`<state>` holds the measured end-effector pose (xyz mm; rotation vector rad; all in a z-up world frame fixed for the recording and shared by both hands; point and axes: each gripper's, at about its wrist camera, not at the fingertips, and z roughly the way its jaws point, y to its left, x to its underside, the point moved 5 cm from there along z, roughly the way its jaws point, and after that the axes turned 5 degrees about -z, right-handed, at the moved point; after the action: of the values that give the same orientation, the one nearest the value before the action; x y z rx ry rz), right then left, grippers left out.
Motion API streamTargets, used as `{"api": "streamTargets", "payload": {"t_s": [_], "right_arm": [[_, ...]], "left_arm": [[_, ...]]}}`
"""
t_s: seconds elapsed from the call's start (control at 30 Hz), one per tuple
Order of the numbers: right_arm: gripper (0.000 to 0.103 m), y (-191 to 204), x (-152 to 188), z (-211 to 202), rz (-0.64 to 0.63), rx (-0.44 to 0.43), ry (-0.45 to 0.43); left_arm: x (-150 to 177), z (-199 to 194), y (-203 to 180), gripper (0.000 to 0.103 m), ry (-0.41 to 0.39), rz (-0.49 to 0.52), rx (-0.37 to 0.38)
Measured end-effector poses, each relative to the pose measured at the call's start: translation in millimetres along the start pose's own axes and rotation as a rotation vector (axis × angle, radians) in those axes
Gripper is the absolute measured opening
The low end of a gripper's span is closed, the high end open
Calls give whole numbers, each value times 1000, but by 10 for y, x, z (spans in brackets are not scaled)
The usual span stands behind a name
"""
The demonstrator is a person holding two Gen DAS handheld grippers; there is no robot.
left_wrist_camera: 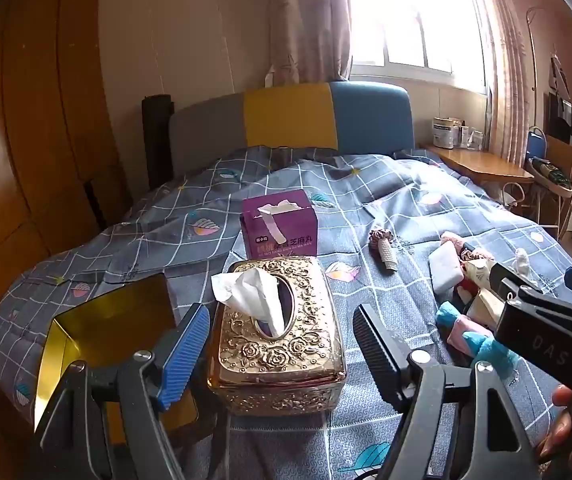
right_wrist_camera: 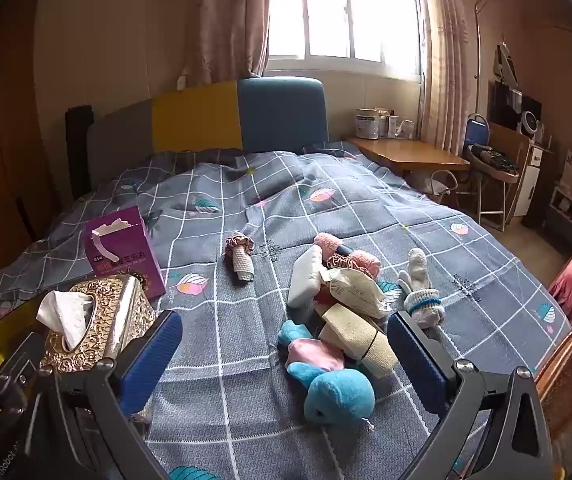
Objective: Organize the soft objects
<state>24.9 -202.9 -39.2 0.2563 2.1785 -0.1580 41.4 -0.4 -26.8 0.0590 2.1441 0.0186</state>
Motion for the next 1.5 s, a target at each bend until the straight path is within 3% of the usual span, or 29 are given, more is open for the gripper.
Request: {"api": "streamTargets", "payload": {"t_s": [1.5], "right_arm": [[103, 180, 29, -32, -40, -12, -13]], "left_arm": [[81, 12, 214, 75, 33, -48, -30]]}}
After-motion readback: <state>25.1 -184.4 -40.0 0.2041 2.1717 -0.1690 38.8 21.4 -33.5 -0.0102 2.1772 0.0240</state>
